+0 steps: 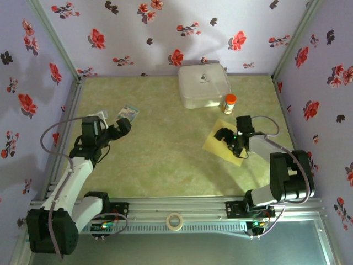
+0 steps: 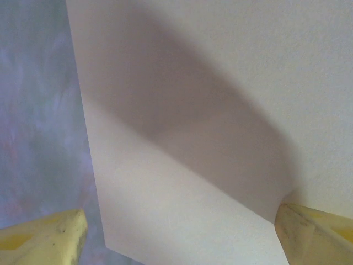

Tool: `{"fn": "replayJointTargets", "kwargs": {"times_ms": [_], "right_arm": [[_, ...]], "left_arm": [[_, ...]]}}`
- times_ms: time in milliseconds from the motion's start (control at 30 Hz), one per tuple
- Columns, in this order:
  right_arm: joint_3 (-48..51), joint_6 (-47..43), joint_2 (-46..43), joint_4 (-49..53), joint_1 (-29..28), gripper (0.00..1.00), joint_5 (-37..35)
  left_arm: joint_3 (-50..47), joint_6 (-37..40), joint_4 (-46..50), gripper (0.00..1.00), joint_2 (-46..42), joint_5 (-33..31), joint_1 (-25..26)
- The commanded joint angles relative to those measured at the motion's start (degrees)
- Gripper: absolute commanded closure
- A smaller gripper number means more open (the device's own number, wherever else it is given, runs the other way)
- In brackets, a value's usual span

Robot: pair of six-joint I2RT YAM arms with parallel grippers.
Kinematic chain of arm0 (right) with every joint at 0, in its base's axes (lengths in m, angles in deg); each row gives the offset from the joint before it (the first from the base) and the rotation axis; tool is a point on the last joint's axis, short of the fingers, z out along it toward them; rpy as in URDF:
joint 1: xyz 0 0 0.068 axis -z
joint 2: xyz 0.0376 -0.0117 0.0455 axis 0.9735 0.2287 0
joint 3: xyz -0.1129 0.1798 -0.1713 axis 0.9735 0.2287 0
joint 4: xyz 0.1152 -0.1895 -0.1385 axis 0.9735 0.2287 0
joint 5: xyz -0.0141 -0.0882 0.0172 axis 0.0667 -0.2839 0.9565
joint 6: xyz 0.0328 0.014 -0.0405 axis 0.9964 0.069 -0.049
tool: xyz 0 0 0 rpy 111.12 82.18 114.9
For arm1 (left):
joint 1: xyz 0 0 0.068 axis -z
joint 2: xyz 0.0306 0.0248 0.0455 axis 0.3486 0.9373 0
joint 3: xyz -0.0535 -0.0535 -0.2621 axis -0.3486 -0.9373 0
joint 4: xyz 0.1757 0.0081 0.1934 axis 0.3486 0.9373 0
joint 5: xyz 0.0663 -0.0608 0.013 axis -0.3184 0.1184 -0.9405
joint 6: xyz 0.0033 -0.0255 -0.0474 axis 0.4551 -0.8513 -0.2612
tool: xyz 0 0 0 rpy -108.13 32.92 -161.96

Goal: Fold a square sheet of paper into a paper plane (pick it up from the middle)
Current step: Move the square sheet of paper to the center of the table.

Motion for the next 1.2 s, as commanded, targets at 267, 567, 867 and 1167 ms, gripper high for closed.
{"fn": "replayJointTargets", "kwargs": {"times_ms": [267,567,867,1167], "right_arm": [[3.5,7.6,-5.9,3.2,-16.1,0.09,-2.7],[2.9,2.2,-12.2,7.5,-7.5,0.07,-4.3],[3.5,0.2,-6.4,3.3,-5.4,0.08,0.5],[3.1,-1.0,0.9,0.3,-9.4,0.10,3.5]], "left_arm": [[1.3,-2.6,3.5,0.00,-1.7,1.5,5.1],[2.7,-1.7,4.0,0.00,3.1,1.5,11.7],[4.4,-0.8,5.1,0.00,7.4,-0.3,16.3],[8.5,1.2,11.1,0.00,9.8,-3.3,17.1]]}}
